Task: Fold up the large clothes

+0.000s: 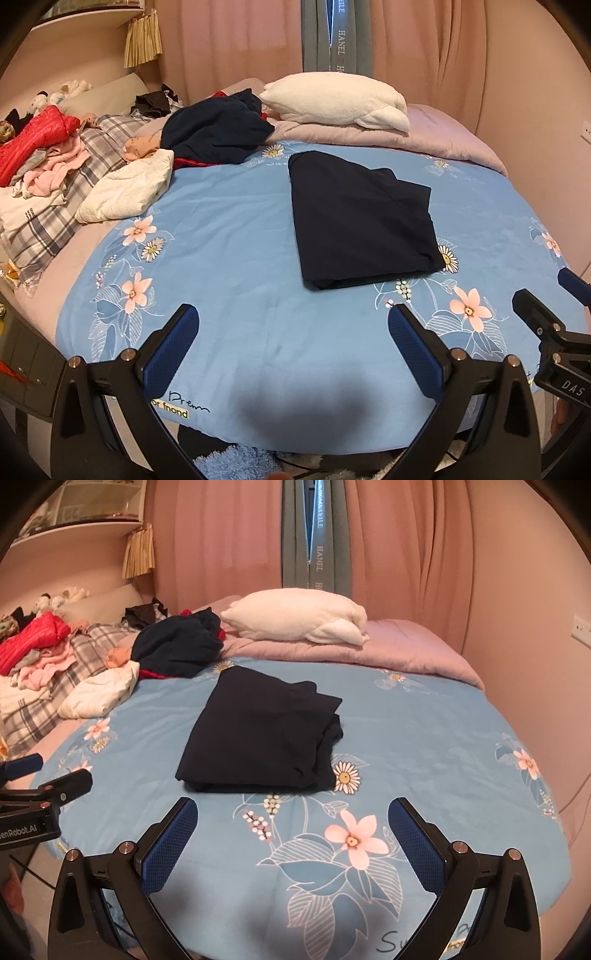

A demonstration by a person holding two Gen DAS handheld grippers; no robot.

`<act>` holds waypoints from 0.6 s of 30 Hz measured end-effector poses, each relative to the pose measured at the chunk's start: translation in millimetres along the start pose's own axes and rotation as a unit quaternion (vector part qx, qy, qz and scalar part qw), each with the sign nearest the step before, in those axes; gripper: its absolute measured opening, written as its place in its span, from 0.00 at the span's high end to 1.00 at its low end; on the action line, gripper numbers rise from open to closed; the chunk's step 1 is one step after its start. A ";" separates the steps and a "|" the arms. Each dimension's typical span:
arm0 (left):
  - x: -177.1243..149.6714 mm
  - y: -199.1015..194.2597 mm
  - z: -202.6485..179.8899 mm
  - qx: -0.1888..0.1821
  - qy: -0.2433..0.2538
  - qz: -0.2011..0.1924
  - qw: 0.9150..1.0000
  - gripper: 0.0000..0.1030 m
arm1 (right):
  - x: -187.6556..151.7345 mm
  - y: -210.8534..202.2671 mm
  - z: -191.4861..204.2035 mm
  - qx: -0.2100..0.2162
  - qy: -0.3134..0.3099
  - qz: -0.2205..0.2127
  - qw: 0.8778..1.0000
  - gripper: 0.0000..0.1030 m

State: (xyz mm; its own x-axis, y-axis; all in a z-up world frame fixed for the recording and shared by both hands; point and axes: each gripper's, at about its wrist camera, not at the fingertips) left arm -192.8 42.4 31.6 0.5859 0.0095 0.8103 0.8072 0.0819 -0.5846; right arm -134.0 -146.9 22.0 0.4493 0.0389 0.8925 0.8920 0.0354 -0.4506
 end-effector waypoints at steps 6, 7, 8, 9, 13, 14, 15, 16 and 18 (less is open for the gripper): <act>0.3 -4.0 0.6 0.001 -0.004 -0.002 1.000 0.00 | 3.5 -5.6 2.8 0.004 -0.004 -0.010 1.000 0.01; -0.1 -3.7 0.7 0.002 -0.003 -0.001 1.000 0.00 | 3.4 -5.7 2.7 0.004 -0.004 -0.010 1.000 0.01; -0.4 -3.9 0.3 0.004 -0.003 0.000 1.000 0.00 | 3.4 -5.1 2.7 0.005 -0.003 -0.009 1.000 0.01; -0.6 -3.9 0.2 0.004 -0.003 0.000 1.000 0.00 | 3.2 -5.0 2.8 0.005 -0.002 -0.009 1.000 0.01; -0.9 -3.3 -0.8 0.003 -0.003 0.000 1.000 0.00 | 3.1 -4.6 2.9 0.005 -0.002 -0.008 1.000 0.01; -1.0 -2.9 -1.4 0.004 -0.002 0.001 1.000 0.00 | 3.1 -4.2 2.8 0.006 -0.002 -0.009 1.000 0.01; -1.5 -3.1 -3.0 0.004 -0.002 0.001 1.000 0.00 | 3.1 -4.2 2.6 0.006 -0.002 -0.009 1.000 0.01; -1.6 -2.9 -3.2 0.003 -0.002 0.001 1.000 0.00 | 3.0 -4.1 2.7 0.006 -0.002 -0.009 1.000 0.01; -2.2 -2.4 -4.4 0.002 -0.001 0.003 1.000 0.00 | 2.3 -4.2 4.0 0.007 0.000 -0.009 1.000 0.01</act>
State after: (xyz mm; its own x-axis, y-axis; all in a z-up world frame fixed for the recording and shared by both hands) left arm -195.7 37.8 31.0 0.5909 0.0123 0.8067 0.8032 0.0853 -0.5896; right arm -136.9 -142.9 25.9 0.4334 0.0390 0.9004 0.8991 0.0492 -0.4349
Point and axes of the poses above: each gripper's, at about its wrist camera, not at the fingertips, and y roughly the way its jaws point, z to its left, x to its top, and after that the axes turned 7 degrees about -z, right-handed
